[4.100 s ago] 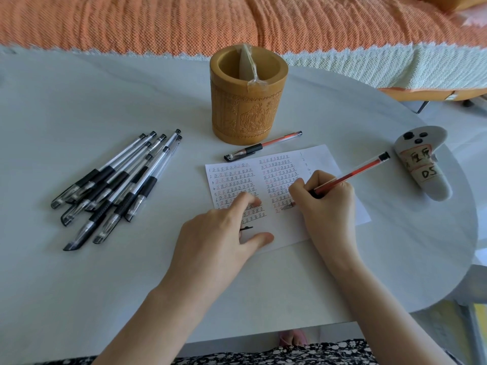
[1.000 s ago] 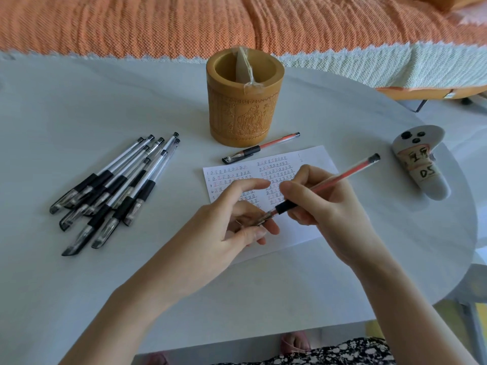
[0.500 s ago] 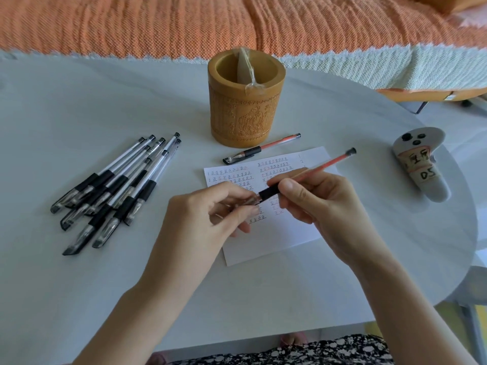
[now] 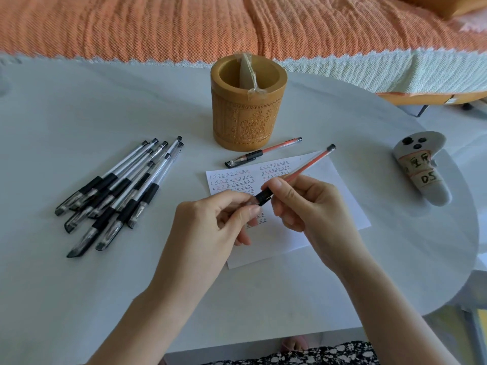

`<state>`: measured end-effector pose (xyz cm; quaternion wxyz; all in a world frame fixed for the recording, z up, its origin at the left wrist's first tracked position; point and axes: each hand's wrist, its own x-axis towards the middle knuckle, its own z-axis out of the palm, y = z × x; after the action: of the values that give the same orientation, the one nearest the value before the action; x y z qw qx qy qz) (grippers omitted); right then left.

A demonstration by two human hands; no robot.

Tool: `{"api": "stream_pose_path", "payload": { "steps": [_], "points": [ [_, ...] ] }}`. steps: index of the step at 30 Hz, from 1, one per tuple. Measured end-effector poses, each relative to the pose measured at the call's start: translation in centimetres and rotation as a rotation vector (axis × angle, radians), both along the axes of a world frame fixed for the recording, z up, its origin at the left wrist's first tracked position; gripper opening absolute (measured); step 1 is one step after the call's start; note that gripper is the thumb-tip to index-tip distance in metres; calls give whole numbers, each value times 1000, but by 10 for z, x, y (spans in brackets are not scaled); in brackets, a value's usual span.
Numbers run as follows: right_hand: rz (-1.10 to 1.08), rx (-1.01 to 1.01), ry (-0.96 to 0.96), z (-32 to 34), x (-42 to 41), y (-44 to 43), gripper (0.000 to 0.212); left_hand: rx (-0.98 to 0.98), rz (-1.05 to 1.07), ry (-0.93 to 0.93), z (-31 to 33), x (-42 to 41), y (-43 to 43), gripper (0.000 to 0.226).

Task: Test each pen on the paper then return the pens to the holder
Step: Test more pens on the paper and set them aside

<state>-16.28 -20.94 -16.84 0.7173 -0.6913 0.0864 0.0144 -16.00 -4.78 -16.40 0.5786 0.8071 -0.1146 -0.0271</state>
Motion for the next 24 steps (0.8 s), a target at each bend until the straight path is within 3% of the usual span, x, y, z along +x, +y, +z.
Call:
{"api": "stream_pose_path", "payload": {
  "steps": [2, 7, 12, 16, 24],
  "points": [
    [10, -48, 3, 0, 3, 2, 44, 34, 15, -9, -2, 3, 0, 6],
    [70, -84, 76, 5, 7, 2, 25, 113, 42, -20, -9, 9, 0, 5],
    [-105, -93, 88, 1, 20, 5, 36, 250, 75, -107, -5, 12, 9, 30],
    [-174, -137, 130, 0, 28, 8, 44, 436, 201, -243, -4, 20, 23, 14],
    [-150, -258, 41, -4, 26, 9, 22, 642, 332, -288, -10, 29, 51, 20]
  ]
}}
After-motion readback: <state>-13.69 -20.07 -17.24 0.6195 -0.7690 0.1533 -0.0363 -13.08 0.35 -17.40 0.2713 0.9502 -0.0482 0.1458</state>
